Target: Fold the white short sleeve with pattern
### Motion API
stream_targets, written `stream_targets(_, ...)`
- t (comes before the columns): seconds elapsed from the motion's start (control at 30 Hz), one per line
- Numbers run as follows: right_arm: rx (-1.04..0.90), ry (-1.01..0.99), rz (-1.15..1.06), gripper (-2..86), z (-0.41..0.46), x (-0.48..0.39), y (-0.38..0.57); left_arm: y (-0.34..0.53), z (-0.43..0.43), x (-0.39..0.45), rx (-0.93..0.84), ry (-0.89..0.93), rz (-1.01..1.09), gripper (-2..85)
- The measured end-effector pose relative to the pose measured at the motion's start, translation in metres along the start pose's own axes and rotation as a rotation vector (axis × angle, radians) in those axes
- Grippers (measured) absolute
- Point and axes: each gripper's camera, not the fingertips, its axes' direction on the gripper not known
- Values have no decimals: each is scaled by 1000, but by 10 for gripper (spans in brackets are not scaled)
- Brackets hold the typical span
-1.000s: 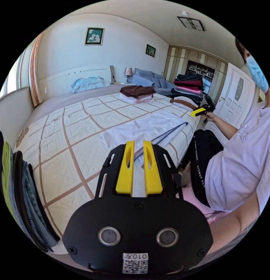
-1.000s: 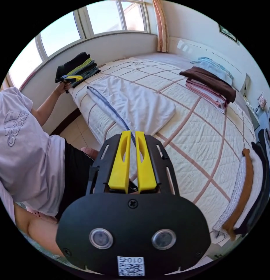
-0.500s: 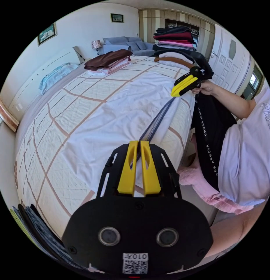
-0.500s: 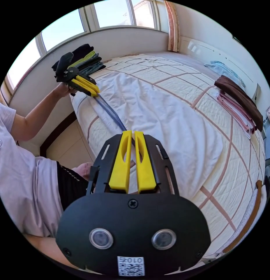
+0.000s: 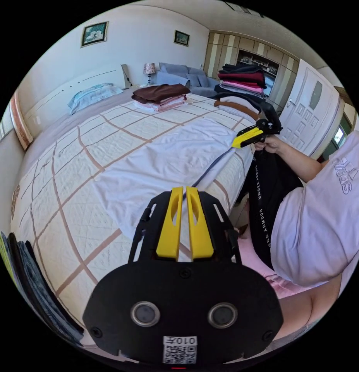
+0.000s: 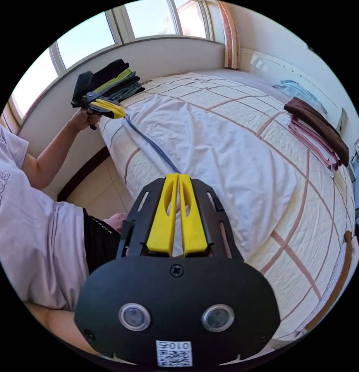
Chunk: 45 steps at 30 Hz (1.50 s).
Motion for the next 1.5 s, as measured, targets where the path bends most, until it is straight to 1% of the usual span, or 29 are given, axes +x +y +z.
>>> stream_targets(0.03,49,23,24,27,-12,1,3,1,-4,-3,5,-30,-18,0)
stream_targets(0.1,111,57,63,27,-29,6,8,9,-12,-23,27,-129,-124,1)
stream_targets(0.13,132,105,120,26,-35,12,13,12,-11,-29,24,-140,-156,1)
stream_targets(0.2,110,158,175,26,-34,18,18,23,5,-48,-26,-104,-205,1)
stream_targets(0.3,-13,171,174,26,-15,16,20,36,29,-58,-142,-98,-219,0)
stream_targets(0.37,-50,200,156,25,-5,8,23,44,24,-60,-98,-104,-238,-1)
stream_targets(0.43,-75,240,144,24,7,0,27,53,23,-68,-114,-86,-260,-1)
stream_targets(0.57,-36,235,144,24,11,-5,36,72,17,-90,-85,-20,-320,0)
stream_targets(0.63,0,189,185,25,9,-4,41,79,15,-101,-61,9,-343,3)
stream_targets(0.73,4,167,211,26,-3,-12,43,90,-5,-115,13,16,-395,14)
stream_targets(0.83,67,242,212,28,-26,-32,47,118,-39,-134,146,-25,-595,43)
stream_targets(0.87,82,260,215,28,-30,-36,47,134,-47,-145,189,-16,-714,56)
stream_targets(0.9,107,280,217,28,-37,-43,45,148,-50,-153,239,24,-798,69)
stream_targets(0.93,130,270,210,28,-42,-50,41,154,-49,-156,259,49,-834,75)
stream_targets(1.0,154,234,172,28,-45,-62,31,172,-36,-161,306,157,-942,93)
stream_targets(1.03,150,230,137,28,-45,-71,23,176,-34,-160,331,170,-964,96)
stream_targets(1.1,143,254,92,27,-44,-85,13,201,-30,-145,481,154,-1093,103)
stream_targets(1.17,160,263,66,27,-45,-96,9,215,-28,-130,552,120,-1149,105)
stream_targets(1.27,170,233,46,28,-45,-105,8,220,-13,-118,526,164,-1165,108)
stream_targets(1.33,169,227,43,29,-43,-109,10,225,-7,-116,550,173,-1180,108)
stream_targets(1.4,171,219,43,28,-42,-111,13,232,-1,-128,612,250,-1215,107)
stream_targets(1.5,168,223,41,27,-42,-115,17,234,4,-146,632,314,-1229,104)
